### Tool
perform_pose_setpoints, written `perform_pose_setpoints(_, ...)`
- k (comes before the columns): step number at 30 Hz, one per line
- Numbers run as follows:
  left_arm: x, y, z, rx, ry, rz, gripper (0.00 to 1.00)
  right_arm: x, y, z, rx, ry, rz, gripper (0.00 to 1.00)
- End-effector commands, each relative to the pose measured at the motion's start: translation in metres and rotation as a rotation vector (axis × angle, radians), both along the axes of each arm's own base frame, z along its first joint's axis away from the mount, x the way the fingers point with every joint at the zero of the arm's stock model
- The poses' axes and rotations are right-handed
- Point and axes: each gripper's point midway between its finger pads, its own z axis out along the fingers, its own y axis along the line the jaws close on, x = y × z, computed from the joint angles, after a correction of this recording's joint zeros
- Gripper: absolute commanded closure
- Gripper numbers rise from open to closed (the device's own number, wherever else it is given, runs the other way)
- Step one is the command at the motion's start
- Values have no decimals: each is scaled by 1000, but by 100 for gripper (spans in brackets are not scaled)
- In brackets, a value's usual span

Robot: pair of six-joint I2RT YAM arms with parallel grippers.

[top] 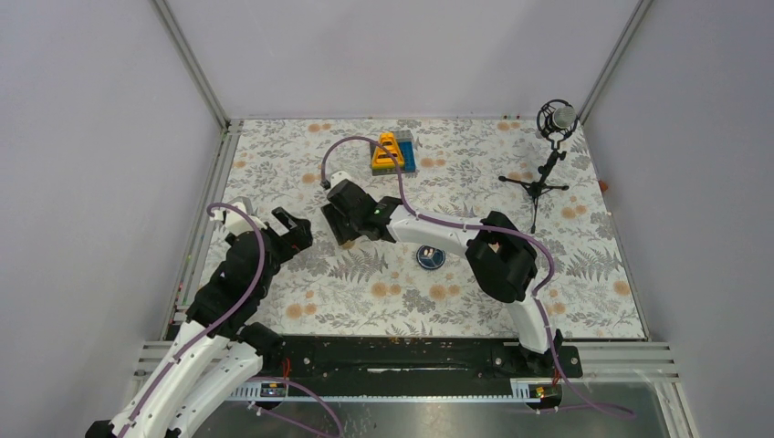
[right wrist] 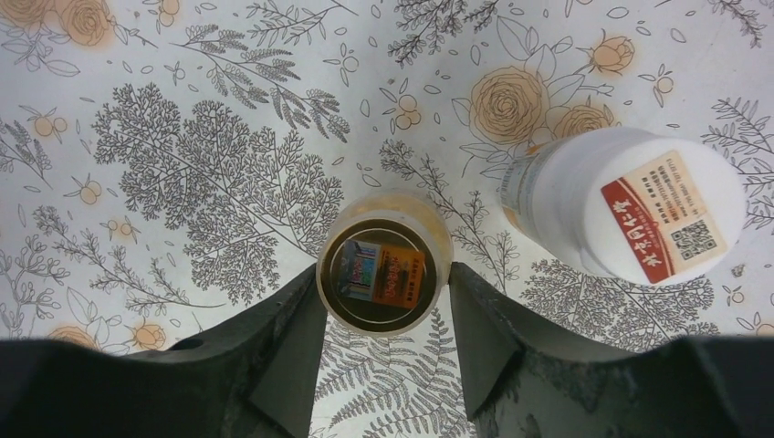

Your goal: Sort the pills into containers

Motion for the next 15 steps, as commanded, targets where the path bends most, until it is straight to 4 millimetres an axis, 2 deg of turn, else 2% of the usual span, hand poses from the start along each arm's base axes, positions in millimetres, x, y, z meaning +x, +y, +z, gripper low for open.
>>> perform_pose_setpoints(1,3,-1,-2,4,-6,-2,1,8,3,35,26,-69,-40,47)
perform_pose_setpoints(6,3,-1,-6,8,2,-7,2,13,-4,37,8,-91,-76,48)
perform_pose_setpoints(9,3,-4,-9,10,12,-18,1,12,-3,39,13,-92,-57,34)
perform_pose_setpoints(11,3,-4,-9,11,14,-20,2,11,-1,41,18,-94,-46,30)
perform_pose_setpoints(15,3,-4,-10,12,15,-21,1,11,2,47,35,-103,-33,33)
